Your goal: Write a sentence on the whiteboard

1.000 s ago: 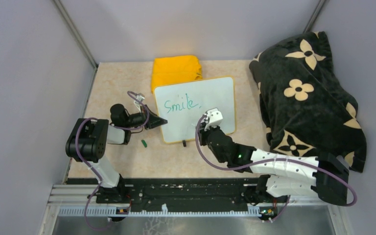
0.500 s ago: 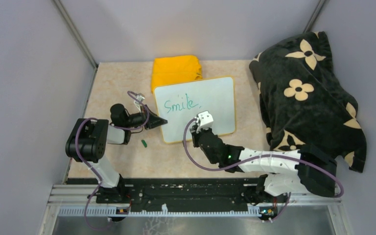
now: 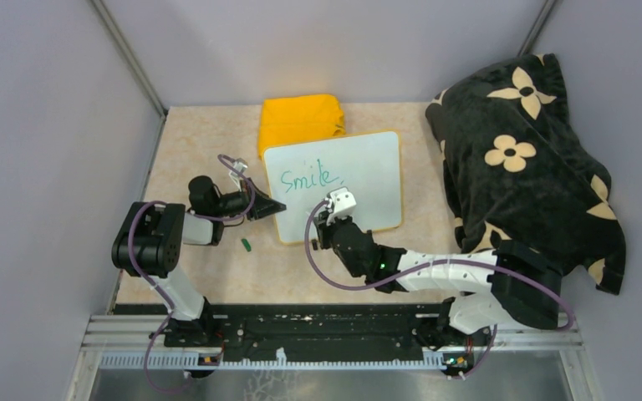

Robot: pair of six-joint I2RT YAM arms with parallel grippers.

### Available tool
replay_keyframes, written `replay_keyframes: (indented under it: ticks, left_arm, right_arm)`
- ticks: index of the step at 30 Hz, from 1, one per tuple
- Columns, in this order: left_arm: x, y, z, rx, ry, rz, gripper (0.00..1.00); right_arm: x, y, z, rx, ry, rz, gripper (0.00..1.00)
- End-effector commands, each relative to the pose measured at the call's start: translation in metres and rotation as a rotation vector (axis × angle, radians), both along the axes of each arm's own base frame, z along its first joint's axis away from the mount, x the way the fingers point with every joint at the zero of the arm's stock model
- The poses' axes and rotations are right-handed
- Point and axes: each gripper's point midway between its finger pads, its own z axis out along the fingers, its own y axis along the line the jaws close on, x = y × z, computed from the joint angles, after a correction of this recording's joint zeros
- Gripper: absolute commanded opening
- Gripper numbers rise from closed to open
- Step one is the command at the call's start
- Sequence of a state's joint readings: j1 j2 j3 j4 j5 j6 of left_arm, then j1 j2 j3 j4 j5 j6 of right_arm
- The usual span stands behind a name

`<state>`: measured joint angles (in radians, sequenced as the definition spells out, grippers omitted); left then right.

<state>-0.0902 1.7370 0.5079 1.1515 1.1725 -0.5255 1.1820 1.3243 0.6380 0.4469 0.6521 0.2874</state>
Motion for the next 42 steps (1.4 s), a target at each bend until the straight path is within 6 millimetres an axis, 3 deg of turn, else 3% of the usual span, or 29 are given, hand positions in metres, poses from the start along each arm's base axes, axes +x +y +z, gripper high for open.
replay_keyframes:
  ticks: [1, 10, 34, 42]
  left_arm:
    - [0.010, 0.001, -0.013, 0.031, 0.023, 0.060, 0.00]
    - [0.010, 0.001, -0.012, 0.031, 0.021, 0.060, 0.00]
    - [0.010, 0.001, -0.012, 0.031, 0.024, 0.060, 0.00]
    - [0.010, 0.001, -0.013, 0.032, 0.024, 0.061, 0.00]
  right_arm:
    - [0.001, 0.021, 0.037, 0.124, -0.055, 0.031, 0.00]
    - [-0.003, 0.033, 0.029, 0.100, -0.039, 0.070, 0.00]
    - [0.004, 0.040, -0.003, -0.001, 0.027, 0.025, 0.00]
    - [0.002, 0.031, -0.015, -0.037, 0.051, 0.011, 0.00]
